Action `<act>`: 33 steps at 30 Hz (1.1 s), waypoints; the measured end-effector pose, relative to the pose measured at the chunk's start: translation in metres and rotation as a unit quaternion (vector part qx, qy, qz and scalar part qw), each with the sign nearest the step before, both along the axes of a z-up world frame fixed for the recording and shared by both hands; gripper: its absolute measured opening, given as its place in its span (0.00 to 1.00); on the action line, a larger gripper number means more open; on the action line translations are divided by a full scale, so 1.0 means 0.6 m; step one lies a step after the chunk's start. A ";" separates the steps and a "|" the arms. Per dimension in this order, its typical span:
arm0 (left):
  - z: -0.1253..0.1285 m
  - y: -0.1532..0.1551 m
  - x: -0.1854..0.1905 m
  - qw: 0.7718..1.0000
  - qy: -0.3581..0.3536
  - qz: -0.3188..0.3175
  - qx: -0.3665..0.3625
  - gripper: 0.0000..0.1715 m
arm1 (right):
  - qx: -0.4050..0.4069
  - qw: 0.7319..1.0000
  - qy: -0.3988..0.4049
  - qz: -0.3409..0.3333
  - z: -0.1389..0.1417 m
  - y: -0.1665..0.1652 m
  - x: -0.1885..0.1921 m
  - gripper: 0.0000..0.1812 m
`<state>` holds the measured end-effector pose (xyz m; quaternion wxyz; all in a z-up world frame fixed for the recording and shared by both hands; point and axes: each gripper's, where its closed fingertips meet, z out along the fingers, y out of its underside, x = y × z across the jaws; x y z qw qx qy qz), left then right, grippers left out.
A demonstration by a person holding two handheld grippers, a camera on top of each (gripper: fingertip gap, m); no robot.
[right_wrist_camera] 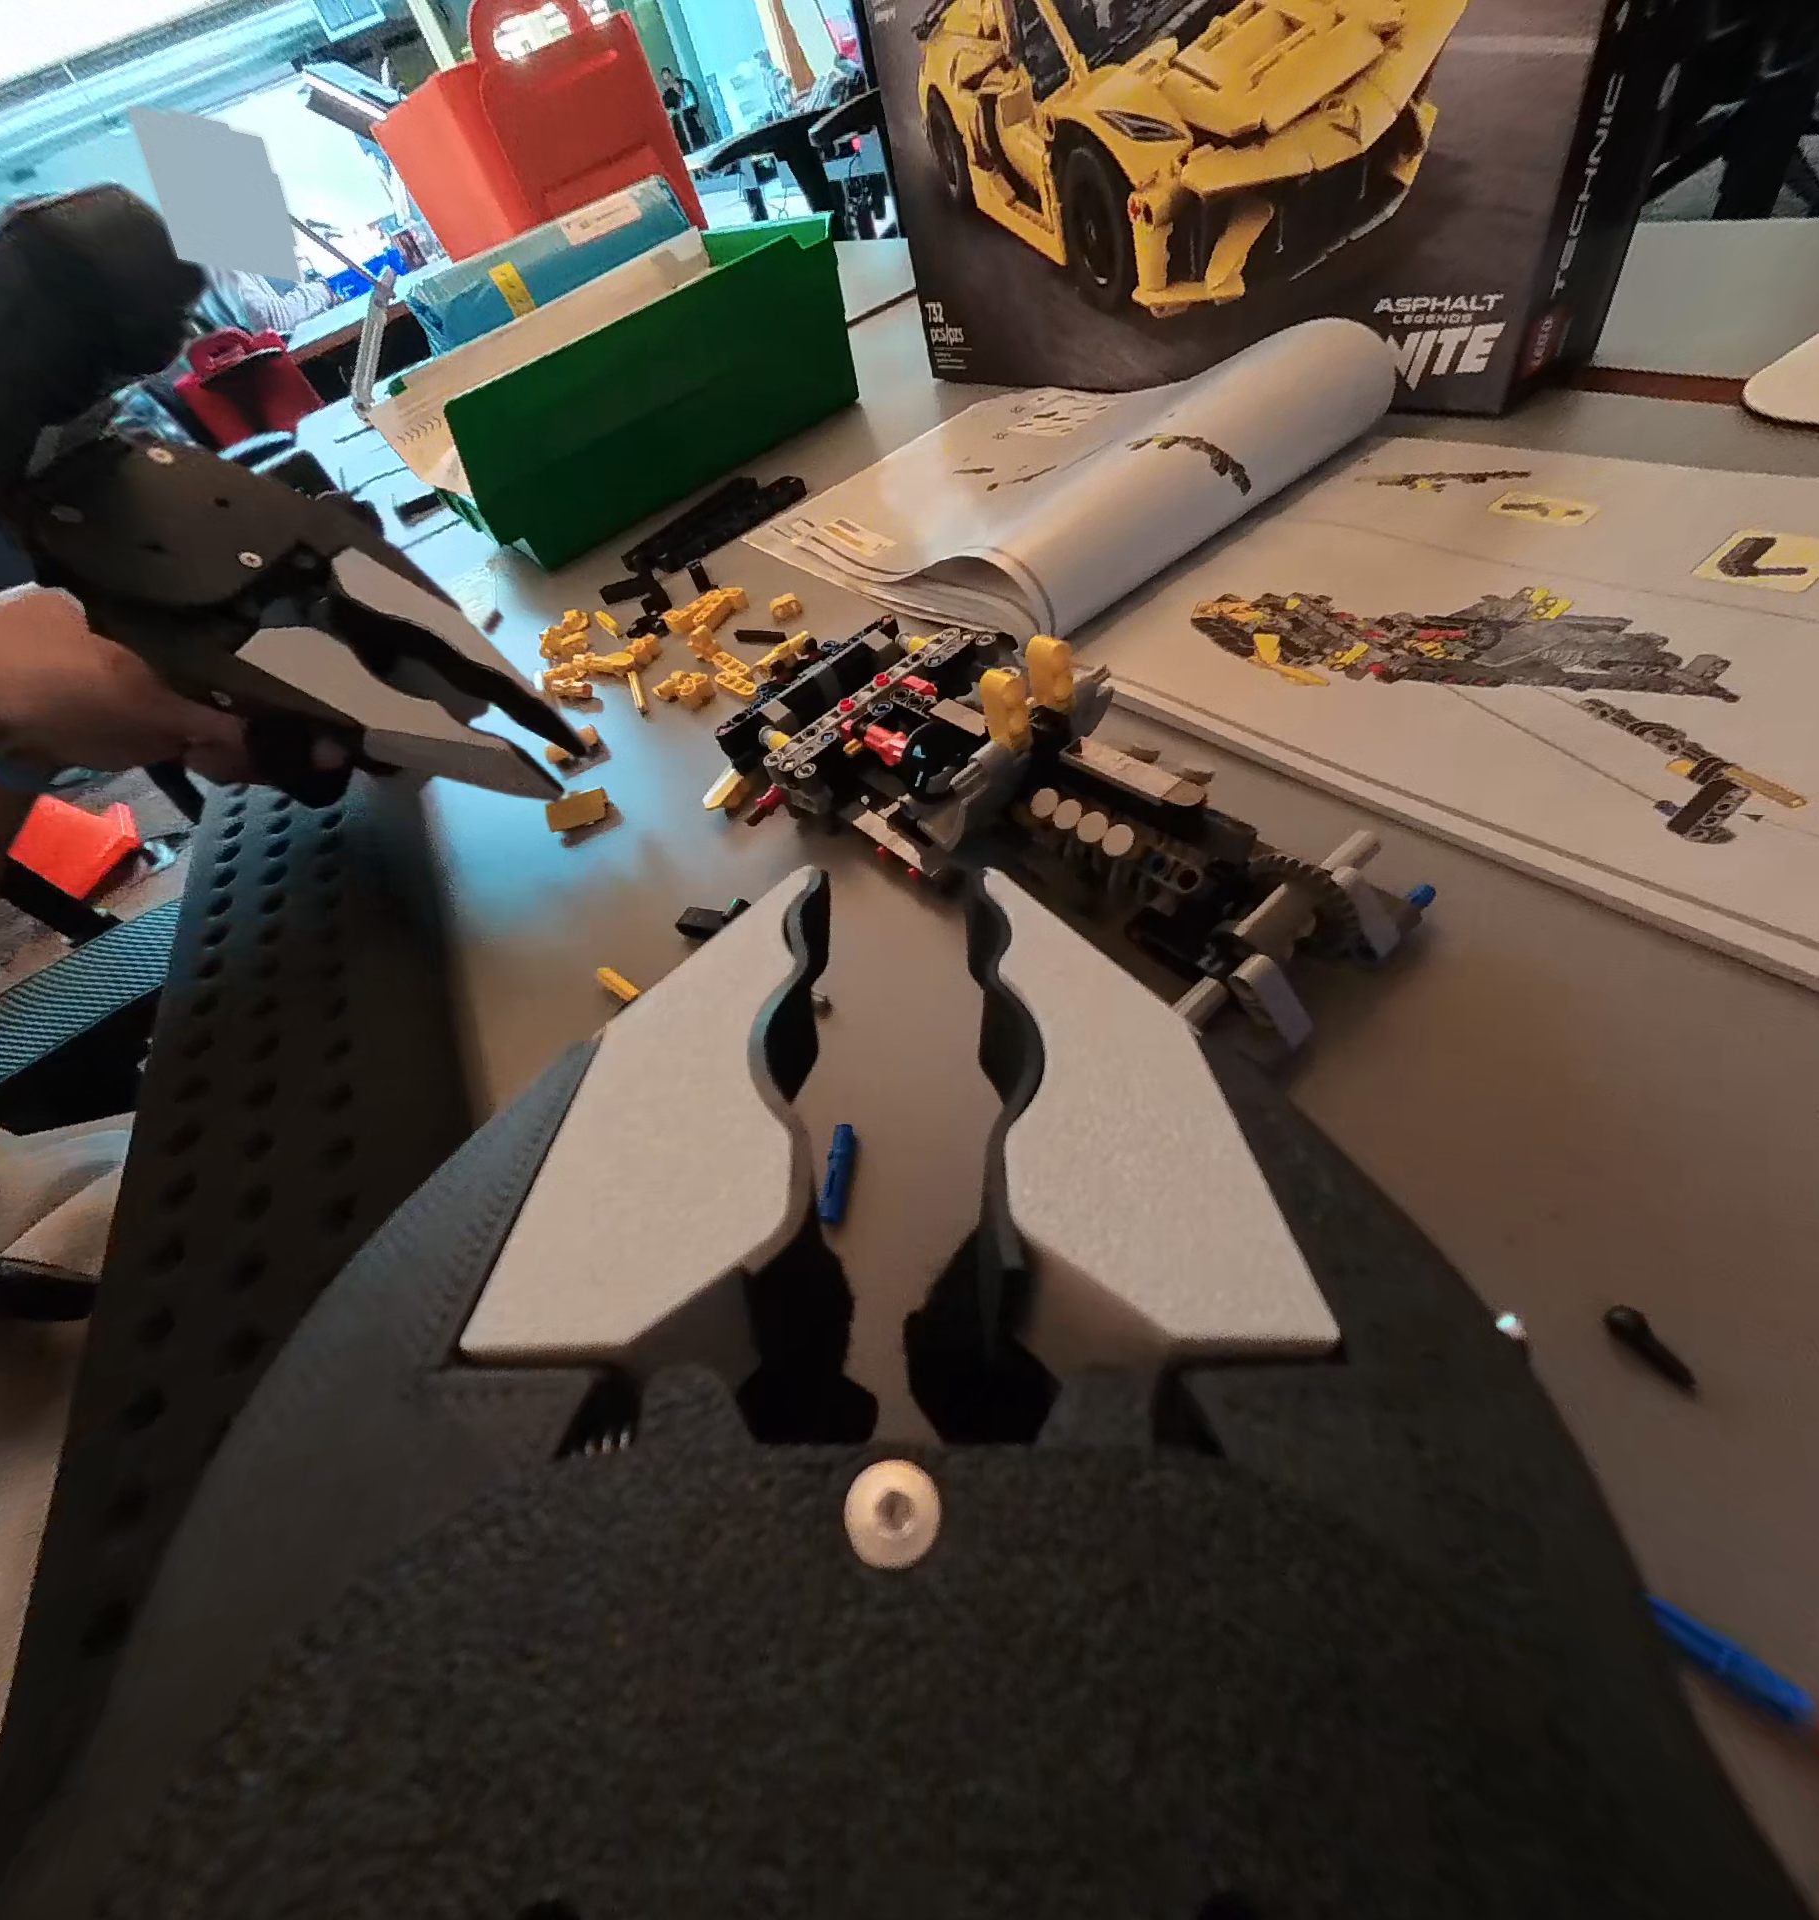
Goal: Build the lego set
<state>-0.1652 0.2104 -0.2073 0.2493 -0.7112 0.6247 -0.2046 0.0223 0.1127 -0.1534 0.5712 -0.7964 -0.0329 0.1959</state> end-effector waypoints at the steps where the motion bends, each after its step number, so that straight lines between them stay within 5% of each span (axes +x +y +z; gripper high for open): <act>1: 0.001 -0.001 -0.003 1.000 0.001 0.000 0.001 0.14 | 0.000 1.000 0.001 -0.002 0.000 0.000 0.001 0.14; 6: -0.015 -0.004 -0.022 1.000 0.023 0.004 -0.018 0.18 | -0.002 1.000 -0.008 -0.027 -0.001 -0.002 0.019 0.11; 12: -0.026 -0.008 -0.020 0.999 0.024 0.002 -0.027 0.18 | 0.013 0.982 -0.013 -0.186 0.013 -0.033 0.132 0.12; 22: -0.020 0.013 -0.018 1.000 0.012 0.000 -0.003 0.08 | 0.020 0.984 -0.008 -0.176 0.017 -0.031 0.127 0.12; 28: 0.004 0.118 -0.141 0.995 0.033 0.099 0.008 0.08 | 0.052 0.968 0.012 -0.245 0.037 -0.058 0.176 0.12; 33: -0.019 0.132 -0.180 0.992 0.067 0.101 0.015 0.08 | 0.068 0.952 0.018 -0.298 0.046 -0.078 0.212 0.13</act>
